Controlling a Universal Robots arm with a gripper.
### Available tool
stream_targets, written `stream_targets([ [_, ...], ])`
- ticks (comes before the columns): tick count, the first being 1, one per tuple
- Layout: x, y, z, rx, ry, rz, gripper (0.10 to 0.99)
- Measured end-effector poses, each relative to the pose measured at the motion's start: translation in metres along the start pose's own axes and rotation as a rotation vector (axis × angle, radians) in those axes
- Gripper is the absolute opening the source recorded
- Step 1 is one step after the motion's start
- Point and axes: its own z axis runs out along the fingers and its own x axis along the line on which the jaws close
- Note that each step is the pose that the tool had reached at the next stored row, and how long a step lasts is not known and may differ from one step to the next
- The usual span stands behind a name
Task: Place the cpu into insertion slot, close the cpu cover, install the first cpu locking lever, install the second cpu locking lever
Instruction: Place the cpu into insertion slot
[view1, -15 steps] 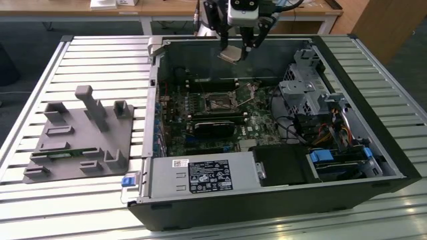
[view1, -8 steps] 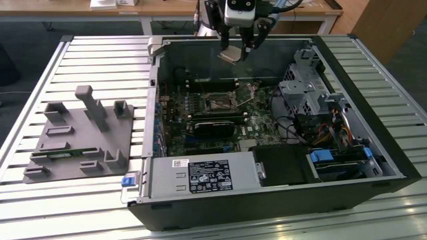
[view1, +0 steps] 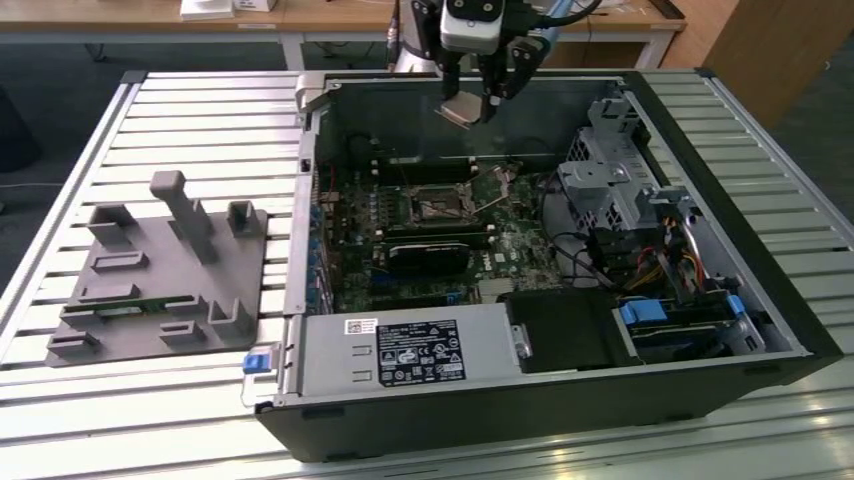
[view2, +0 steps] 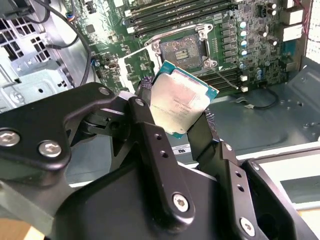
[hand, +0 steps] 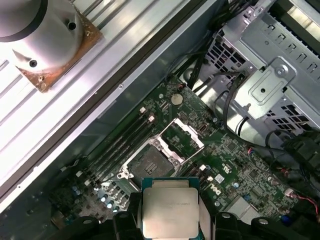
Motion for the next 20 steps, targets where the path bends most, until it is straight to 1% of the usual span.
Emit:
stream_targets([
  [2, 0.0006, 0.0004, 0.0003, 0.0, -0.0015, 0.01, 0.537],
  [6, 0.0016, -0.0006, 0.0008, 0.0, -0.0048, 0.049, 0.537],
  [20, 0.002, -0.0015, 0.0053, -0.005, -0.0246, 0.28, 0.537],
])
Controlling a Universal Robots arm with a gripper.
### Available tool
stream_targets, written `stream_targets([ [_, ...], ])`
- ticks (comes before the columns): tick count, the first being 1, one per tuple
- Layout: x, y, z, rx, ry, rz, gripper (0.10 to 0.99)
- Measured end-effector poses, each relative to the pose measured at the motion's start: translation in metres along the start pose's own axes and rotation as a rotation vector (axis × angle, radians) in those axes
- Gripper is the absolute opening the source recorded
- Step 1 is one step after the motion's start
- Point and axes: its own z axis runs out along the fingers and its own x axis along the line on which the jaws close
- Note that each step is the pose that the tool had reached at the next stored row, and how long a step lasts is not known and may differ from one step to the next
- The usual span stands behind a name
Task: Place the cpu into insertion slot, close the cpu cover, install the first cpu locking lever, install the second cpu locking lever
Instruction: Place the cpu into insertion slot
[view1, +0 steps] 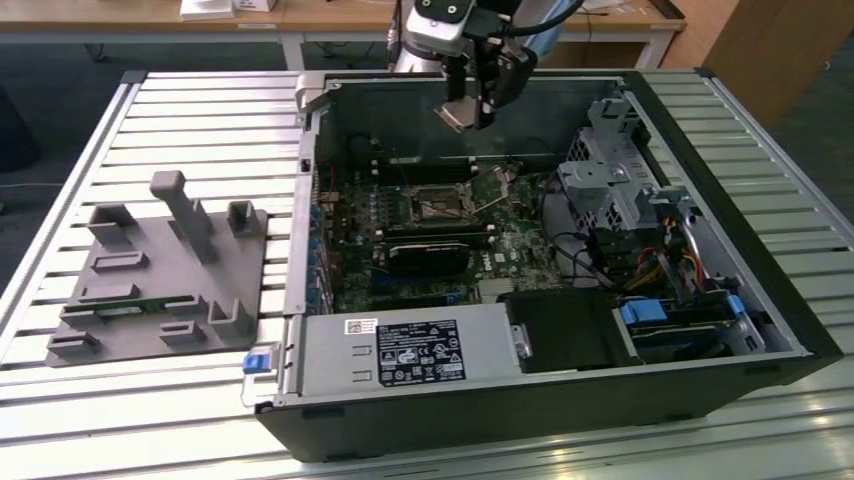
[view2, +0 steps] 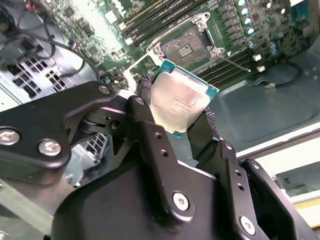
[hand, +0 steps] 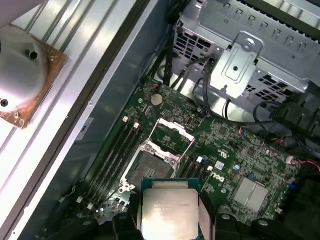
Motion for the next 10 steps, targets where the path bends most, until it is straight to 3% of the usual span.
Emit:
stream_targets([
  [10, 0.0016, -0.0029, 0.002, -0.002, -0.0104, 0.123, 0.537],
])
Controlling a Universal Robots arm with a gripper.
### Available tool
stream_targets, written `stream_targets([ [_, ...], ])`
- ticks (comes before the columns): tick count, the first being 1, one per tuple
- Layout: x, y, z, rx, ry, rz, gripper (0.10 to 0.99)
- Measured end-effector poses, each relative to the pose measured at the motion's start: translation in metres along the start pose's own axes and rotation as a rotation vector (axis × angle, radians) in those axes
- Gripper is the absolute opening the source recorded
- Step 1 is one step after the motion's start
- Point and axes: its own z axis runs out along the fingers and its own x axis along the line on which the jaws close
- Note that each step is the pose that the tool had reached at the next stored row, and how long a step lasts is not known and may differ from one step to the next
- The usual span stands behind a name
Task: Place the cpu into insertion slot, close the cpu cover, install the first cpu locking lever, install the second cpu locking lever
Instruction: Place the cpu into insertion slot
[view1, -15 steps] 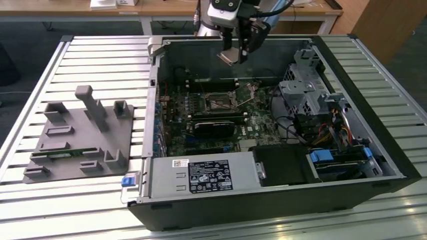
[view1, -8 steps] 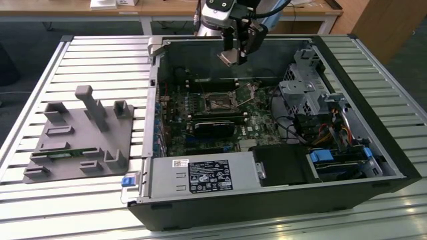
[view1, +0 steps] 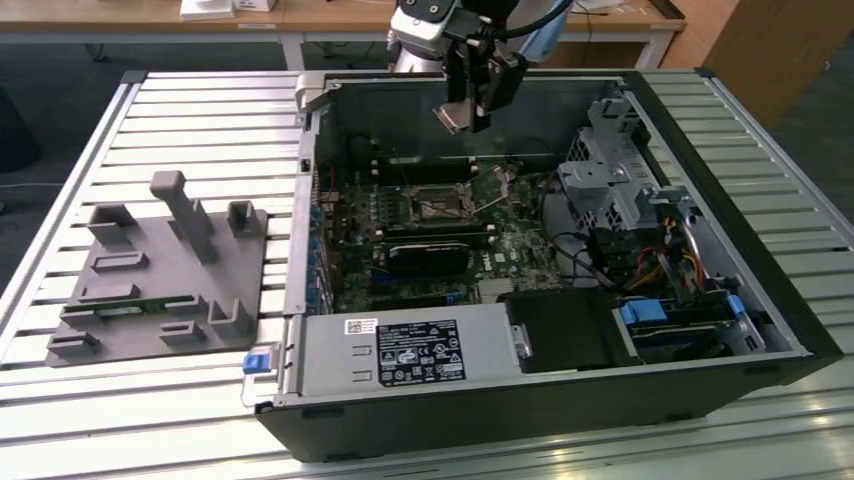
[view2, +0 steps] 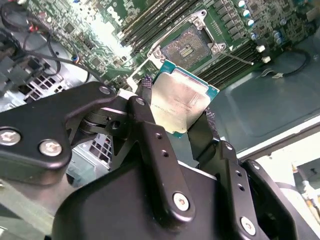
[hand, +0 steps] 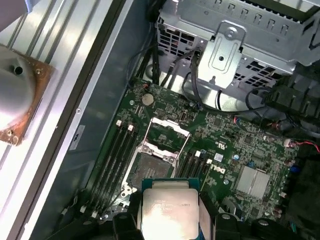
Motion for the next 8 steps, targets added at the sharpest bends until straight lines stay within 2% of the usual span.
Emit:
stream_targets([
  [8, 0.0002, -0.0006, 0.0051, 0.0, -0.0091, 0.1, 0.537],
])
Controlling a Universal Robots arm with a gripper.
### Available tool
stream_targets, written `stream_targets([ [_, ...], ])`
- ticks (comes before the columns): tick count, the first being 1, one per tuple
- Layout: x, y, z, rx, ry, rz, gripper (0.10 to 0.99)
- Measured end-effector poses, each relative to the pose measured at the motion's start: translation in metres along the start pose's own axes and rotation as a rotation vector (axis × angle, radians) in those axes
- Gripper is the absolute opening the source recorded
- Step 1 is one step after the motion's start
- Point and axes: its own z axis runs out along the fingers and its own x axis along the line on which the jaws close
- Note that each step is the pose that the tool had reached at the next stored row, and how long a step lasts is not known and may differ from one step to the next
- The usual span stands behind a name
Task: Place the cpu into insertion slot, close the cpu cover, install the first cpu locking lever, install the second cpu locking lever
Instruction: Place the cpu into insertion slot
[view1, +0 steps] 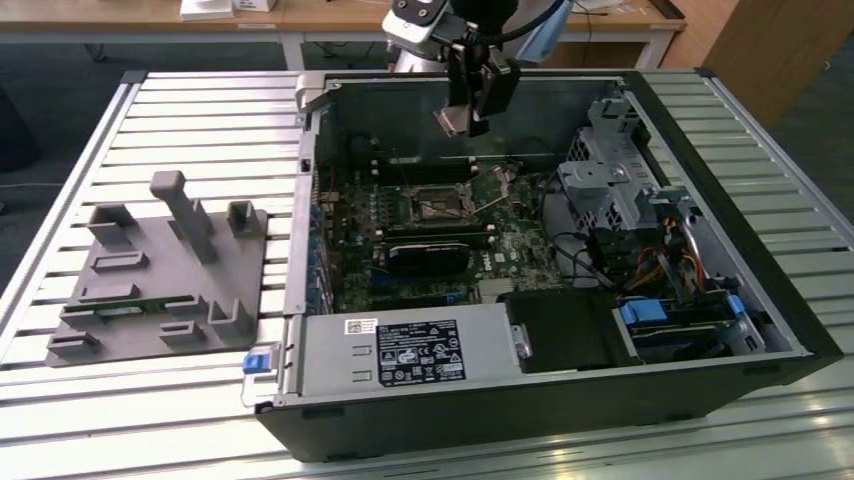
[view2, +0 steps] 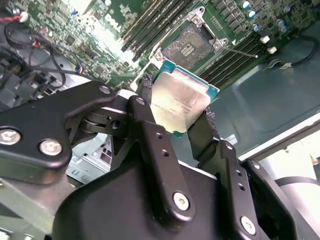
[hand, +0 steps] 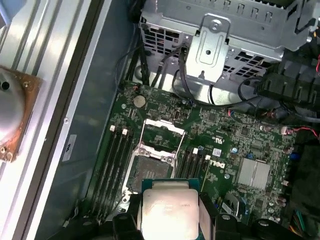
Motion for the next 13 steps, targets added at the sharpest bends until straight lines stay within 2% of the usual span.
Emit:
stream_targets([
  [6, 0.0, -0.0007, 0.0055, 0.002, -0.0148, 0.059, 0.537],
  [13, 0.0003, -0.0013, 0.0133, 0.001, -0.0254, 0.165, 0.537],
])
